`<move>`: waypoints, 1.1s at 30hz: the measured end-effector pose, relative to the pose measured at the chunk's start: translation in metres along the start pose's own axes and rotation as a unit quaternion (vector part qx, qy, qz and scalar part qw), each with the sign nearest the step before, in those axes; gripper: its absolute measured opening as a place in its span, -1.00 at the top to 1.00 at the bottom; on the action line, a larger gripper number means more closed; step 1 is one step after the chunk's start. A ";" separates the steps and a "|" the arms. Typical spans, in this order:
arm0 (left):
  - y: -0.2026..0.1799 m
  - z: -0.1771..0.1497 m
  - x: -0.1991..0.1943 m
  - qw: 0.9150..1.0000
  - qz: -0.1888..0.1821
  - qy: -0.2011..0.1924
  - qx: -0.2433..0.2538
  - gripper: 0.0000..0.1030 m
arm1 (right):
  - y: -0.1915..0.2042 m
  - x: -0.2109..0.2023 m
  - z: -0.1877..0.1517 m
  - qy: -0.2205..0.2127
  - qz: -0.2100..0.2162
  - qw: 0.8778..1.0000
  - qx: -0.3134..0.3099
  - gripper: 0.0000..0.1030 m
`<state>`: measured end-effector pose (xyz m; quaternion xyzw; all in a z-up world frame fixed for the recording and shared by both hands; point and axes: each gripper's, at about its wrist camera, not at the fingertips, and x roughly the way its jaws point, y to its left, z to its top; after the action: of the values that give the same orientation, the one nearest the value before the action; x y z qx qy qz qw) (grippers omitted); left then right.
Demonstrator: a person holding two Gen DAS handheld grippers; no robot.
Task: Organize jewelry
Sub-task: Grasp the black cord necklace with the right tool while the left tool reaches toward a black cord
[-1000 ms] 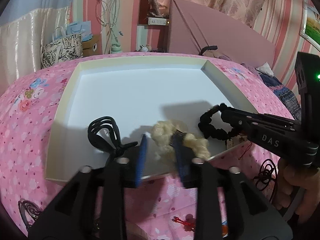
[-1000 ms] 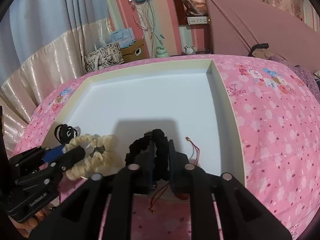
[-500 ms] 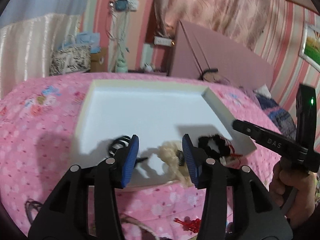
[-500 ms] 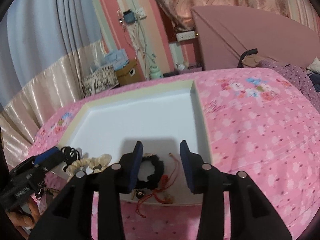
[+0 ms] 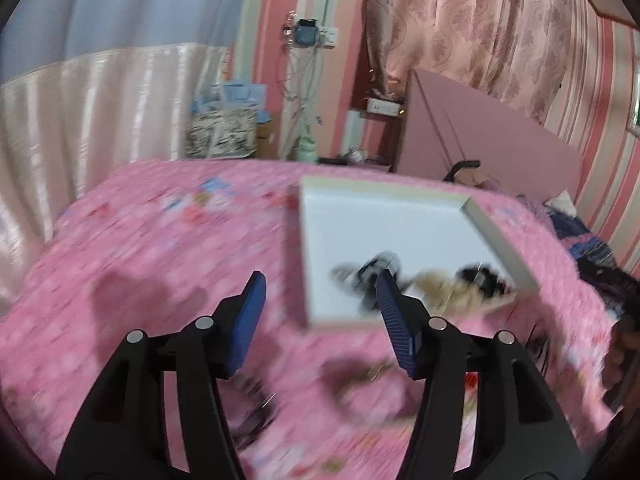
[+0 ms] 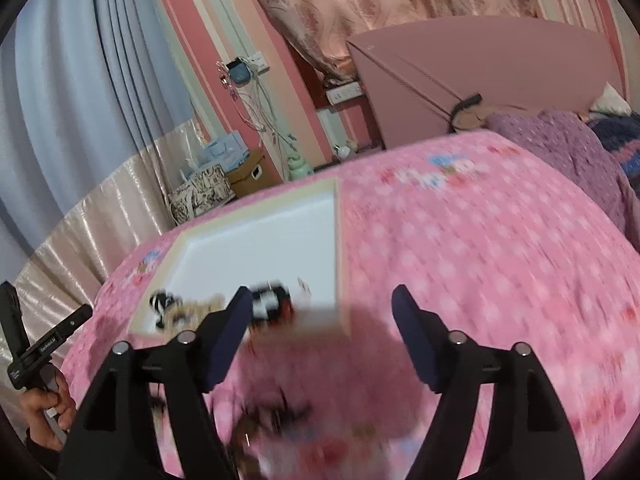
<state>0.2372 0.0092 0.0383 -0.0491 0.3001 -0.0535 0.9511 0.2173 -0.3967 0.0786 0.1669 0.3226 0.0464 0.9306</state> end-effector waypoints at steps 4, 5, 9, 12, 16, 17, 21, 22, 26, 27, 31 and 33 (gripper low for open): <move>0.030 -0.041 -0.027 1.000 0.016 0.002 -0.024 -0.16 | 0.002 -0.025 -0.039 0.021 0.000 1.000 -0.006 -0.60; 0.033 -0.051 -0.034 1.000 0.017 0.004 -0.022 -0.17 | 0.005 -0.027 -0.045 0.024 0.003 1.000 -0.012 -0.64; 0.037 -0.070 -0.044 0.999 0.020 0.014 -0.022 -0.26 | 0.022 -0.029 -0.068 0.042 0.000 0.998 -0.043 -0.65; 0.040 -0.080 -0.045 0.999 0.025 0.024 -0.019 -0.29 | 0.038 -0.025 -0.076 0.053 0.002 0.997 -0.059 -0.71; 0.036 -0.087 -0.037 0.999 0.014 0.039 -0.024 -0.30 | 0.059 -0.011 -0.082 0.062 -0.007 0.995 -0.081 -0.72; 0.034 -0.087 -0.036 0.999 0.012 0.040 -0.022 -0.30 | 0.062 -0.005 -0.082 0.065 -0.016 0.994 -0.088 -0.72; 0.020 -0.084 -0.026 0.999 0.004 0.048 -0.002 -0.31 | 0.066 0.021 -0.080 0.088 -0.036 0.991 -0.091 -0.72; 0.016 -0.082 -0.024 0.999 0.003 0.049 0.002 -0.31 | 0.065 0.027 -0.079 0.095 -0.041 0.990 -0.091 -0.72; 0.008 -0.078 -0.015 0.999 -0.002 0.052 0.008 -0.31 | 0.059 0.050 -0.075 0.114 -0.048 0.989 -0.080 -0.72; 0.005 -0.076 -0.012 0.999 -0.004 0.053 0.009 -0.31 | 0.058 0.052 -0.075 0.116 -0.047 0.989 -0.079 -0.71; -0.003 -0.073 -0.003 0.998 -0.010 0.057 0.014 -0.31 | 0.060 0.059 -0.076 0.121 -0.034 0.988 -0.086 -0.52; -0.006 -0.072 0.003 0.998 -0.017 0.063 0.012 -0.31 | 0.060 0.059 -0.076 0.119 -0.034 0.988 -0.088 -0.11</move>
<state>0.1975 -0.0020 -0.0217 -0.0393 0.3583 -0.0764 0.9296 0.2182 -0.3070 0.0083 0.0670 0.4313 0.0621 0.8976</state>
